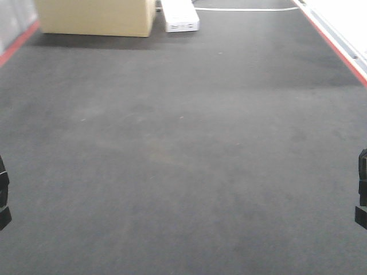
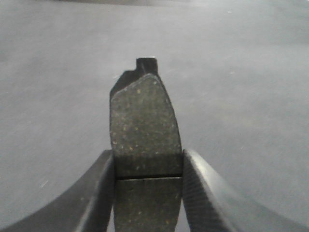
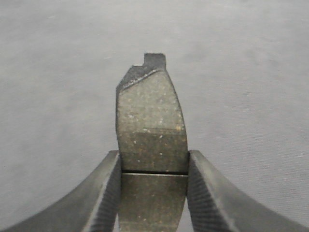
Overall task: Move and align brake pads A on conveyor
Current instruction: 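Position both held brake pads above the dark conveyor belt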
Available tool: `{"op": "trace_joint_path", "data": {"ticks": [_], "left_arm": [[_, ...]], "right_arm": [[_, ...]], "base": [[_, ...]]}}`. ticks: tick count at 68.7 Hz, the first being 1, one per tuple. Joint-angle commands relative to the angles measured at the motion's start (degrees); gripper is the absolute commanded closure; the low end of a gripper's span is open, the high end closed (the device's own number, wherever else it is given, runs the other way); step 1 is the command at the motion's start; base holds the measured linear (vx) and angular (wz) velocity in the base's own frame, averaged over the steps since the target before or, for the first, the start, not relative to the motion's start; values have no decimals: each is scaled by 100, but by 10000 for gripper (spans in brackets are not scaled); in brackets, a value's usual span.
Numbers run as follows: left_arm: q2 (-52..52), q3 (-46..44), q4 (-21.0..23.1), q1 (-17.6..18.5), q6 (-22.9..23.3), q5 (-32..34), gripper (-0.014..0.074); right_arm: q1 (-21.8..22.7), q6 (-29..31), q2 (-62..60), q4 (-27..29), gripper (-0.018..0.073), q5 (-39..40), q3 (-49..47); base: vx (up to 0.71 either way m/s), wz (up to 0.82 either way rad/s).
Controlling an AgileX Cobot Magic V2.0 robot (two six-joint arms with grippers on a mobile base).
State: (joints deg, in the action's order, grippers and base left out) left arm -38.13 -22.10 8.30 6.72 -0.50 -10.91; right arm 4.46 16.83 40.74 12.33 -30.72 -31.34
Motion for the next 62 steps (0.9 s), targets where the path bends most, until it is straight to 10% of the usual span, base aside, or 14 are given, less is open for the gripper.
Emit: {"op": "trace_joint_path", "data": {"ticks": [1,62], "left_arm": [[17,-197,60,38,6,520,493],[17,-197,60,38,6,520,493]], "right_arm": [[19,19,-24,69,565,446,-176],[19,19,-24,74,565,446,-176]], "base": [[13,-25],[4,-3]]}}
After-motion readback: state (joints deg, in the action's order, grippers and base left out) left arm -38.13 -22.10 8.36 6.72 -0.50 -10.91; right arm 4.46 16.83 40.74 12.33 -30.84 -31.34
